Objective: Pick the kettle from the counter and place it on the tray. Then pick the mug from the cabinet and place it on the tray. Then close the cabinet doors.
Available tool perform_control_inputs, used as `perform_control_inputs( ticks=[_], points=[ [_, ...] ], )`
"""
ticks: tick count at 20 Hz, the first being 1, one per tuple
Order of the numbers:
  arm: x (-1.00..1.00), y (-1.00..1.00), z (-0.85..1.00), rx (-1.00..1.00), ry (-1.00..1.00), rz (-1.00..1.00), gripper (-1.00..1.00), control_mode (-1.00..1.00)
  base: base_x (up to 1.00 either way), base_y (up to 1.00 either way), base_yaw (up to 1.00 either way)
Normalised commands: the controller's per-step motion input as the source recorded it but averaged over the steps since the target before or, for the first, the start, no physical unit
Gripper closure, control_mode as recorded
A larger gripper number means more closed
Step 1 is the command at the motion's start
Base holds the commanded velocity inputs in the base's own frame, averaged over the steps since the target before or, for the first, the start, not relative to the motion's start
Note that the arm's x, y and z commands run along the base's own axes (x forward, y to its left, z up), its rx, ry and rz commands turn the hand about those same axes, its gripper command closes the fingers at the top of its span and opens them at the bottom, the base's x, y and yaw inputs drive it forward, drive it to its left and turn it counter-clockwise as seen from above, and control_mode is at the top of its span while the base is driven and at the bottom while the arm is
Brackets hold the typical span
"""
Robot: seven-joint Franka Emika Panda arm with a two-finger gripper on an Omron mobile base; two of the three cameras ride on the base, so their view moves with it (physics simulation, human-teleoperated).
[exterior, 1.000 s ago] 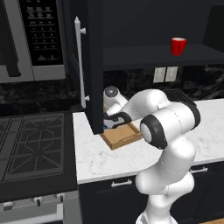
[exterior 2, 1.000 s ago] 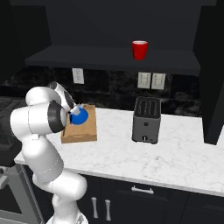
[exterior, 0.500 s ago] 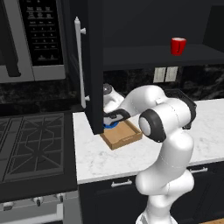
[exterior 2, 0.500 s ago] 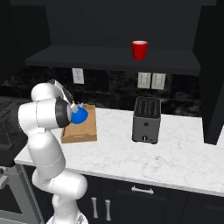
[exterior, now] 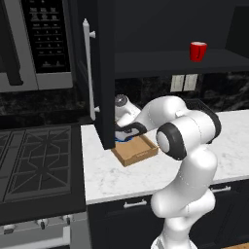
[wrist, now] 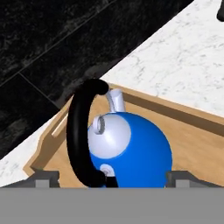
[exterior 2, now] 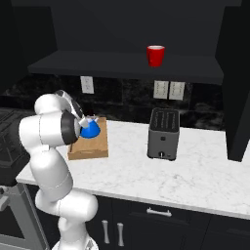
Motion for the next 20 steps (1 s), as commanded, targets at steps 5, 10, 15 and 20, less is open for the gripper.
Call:
perform_control_inputs(
  ticks=[5,10,15,20],
  points=[
    [-0.71,-0.01,0.46,-0.01,0.03,0.00,-1.00,-1.00,0.00,0.00,0.00],
    [-1.00,0.00,0.90,-0.13,0.06,0.03,-1.00,-1.00,0.00,0.00,0.00],
    [-0.69,-0.41,0.38,-0.23,0.10,0.12,-1.00,-1.00,0.00,0.00,0.00],
    [-0.46,-0.86,0.16,0.00,0.00,0.24,-1.00,-1.00,0.00,0.00,0.00]
  ],
)
